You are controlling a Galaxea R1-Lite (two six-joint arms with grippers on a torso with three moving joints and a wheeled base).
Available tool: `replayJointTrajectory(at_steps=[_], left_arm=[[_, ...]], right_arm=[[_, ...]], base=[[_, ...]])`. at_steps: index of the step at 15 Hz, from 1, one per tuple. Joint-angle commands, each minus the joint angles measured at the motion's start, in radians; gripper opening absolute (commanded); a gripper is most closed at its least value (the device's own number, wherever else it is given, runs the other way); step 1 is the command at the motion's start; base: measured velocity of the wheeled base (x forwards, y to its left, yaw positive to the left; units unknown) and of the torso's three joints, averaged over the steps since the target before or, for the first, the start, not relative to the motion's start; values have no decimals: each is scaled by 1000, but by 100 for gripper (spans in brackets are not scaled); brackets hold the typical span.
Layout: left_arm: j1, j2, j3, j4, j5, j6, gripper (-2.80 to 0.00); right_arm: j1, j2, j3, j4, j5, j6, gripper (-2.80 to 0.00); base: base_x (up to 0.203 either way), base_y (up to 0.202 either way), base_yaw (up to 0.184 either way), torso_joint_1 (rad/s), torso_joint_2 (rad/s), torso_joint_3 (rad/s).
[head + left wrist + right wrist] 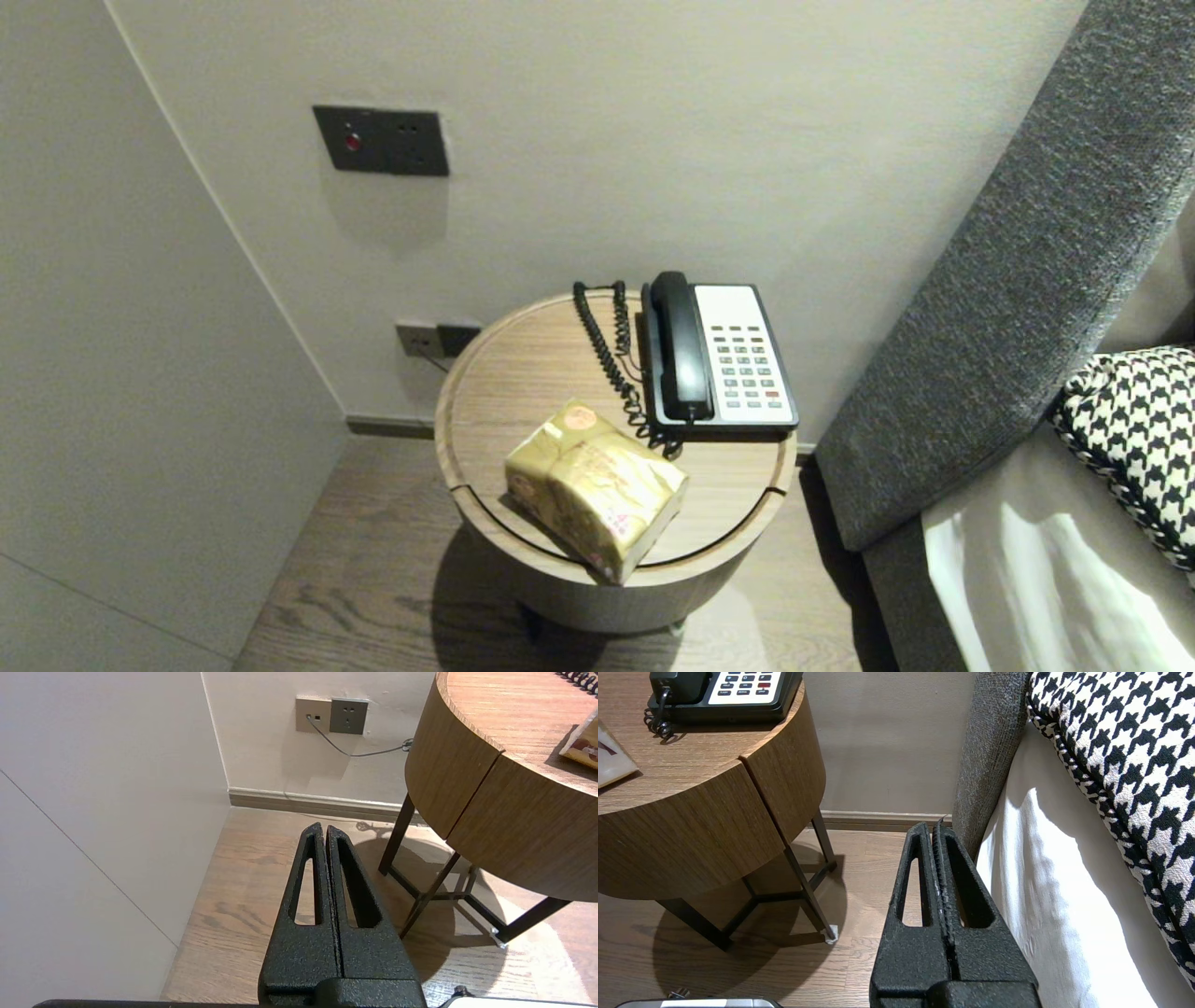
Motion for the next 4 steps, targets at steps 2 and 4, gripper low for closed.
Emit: replayJointTrajectory(at_steps=[2,4], left_arm=[[0,-2,0,0,1,0,-280],[0,-2,0,0,1,0,-280]], right_arm=[[0,3,39,-1,0,1,-280],[0,3,40,-1,0,1,-280]], base=[[0,0,0,0,0,0],[0,0,0,0,0,0]])
